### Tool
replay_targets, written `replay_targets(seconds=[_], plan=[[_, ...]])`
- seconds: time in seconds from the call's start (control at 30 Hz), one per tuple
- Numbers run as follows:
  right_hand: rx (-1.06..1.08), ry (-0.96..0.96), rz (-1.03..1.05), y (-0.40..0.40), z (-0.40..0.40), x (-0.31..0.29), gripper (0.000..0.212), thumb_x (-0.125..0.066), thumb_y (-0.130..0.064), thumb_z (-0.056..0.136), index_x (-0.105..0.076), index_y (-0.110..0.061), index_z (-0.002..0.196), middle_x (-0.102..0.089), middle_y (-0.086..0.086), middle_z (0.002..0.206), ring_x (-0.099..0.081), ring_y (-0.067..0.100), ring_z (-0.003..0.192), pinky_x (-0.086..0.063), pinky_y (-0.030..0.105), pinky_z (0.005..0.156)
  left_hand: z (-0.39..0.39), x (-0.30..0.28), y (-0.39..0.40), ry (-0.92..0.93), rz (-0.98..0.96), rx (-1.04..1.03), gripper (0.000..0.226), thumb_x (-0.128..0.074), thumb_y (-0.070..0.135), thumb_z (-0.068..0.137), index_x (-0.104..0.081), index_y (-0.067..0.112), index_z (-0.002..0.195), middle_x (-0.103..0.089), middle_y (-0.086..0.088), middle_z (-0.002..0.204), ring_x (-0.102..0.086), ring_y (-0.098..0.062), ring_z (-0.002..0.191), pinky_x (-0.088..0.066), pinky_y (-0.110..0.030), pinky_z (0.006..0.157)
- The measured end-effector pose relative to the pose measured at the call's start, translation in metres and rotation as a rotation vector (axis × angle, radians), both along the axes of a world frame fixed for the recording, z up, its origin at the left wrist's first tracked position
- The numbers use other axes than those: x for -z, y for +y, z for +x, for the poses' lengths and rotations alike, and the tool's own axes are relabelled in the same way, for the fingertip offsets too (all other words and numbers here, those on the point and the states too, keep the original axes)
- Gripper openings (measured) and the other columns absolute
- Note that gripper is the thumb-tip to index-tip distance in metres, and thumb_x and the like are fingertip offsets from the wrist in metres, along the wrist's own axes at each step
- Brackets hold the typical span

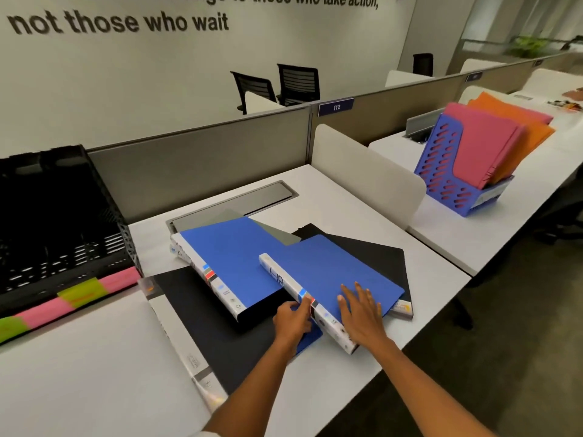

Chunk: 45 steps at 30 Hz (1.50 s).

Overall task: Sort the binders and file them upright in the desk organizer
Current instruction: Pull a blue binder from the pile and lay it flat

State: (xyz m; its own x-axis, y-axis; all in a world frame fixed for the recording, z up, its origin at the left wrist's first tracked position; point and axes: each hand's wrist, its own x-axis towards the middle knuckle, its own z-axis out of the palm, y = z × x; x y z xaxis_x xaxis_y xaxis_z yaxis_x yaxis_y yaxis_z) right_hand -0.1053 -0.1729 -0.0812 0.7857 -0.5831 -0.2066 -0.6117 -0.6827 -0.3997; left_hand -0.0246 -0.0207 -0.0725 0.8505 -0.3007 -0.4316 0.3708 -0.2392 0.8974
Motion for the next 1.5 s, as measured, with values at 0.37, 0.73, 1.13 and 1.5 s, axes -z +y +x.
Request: replay_targets(seconds=[0.37,0.73,1.13,1.5], plan=[[-0.112,0.029,0.058,-0.045,-0.013,0.003,0.056,-0.026,-0.055,0.1,-0.028,-0.03,0.15,-0.016,0.0,0.161,-0.013,0.024,0.148,-0.012,0.05,0.12,-0.017,-0.006,-0.032,0.302,-0.264,-0.152,0.034,-0.064,0.024,0.093,-0.06,-0.004,0.111,-0.07,-0.022,0.108,-0.069,-0.036,0.099,-0.057,-0.046,0.086],[-0.116,-0.068,0.104,-0.098,-0.007,-0.006,0.065,-0.04,-0.056,0.096,-0.034,-0.017,0.148,-0.031,0.014,0.154,-0.028,0.032,0.142,-0.026,0.052,0.115,-0.045,-0.029,-0.015,0.19,-0.335,-0.201,0.036,-0.064,0.032,0.092,-0.062,0.002,0.112,-0.074,-0.015,0.101,-0.073,-0.028,0.089,-0.059,-0.033,0.068],[-0.05,-0.204,0.159,-0.063,0.019,-0.042,0.073,-0.049,-0.06,0.09,-0.038,-0.012,0.145,-0.044,0.019,0.14,-0.045,0.04,0.126,-0.043,0.054,0.101,-0.045,-0.059,0.056,0.061,-0.414,-0.238,0.044,-0.069,0.032,0.088,-0.06,-0.003,0.113,-0.073,-0.016,0.106,-0.072,-0.028,0.091,-0.058,-0.033,0.073],[-0.004,-0.344,0.158,0.084,0.021,-0.061,0.059,-0.054,-0.049,0.093,-0.049,-0.01,0.137,-0.05,0.019,0.132,-0.051,0.039,0.118,-0.044,0.049,0.094,-0.044,-0.063,0.207,0.003,-0.408,-0.273,0.041,-0.075,0.039,0.079,-0.059,0.007,0.099,-0.074,-0.011,0.098,-0.073,-0.024,0.084,-0.059,-0.034,0.071]])
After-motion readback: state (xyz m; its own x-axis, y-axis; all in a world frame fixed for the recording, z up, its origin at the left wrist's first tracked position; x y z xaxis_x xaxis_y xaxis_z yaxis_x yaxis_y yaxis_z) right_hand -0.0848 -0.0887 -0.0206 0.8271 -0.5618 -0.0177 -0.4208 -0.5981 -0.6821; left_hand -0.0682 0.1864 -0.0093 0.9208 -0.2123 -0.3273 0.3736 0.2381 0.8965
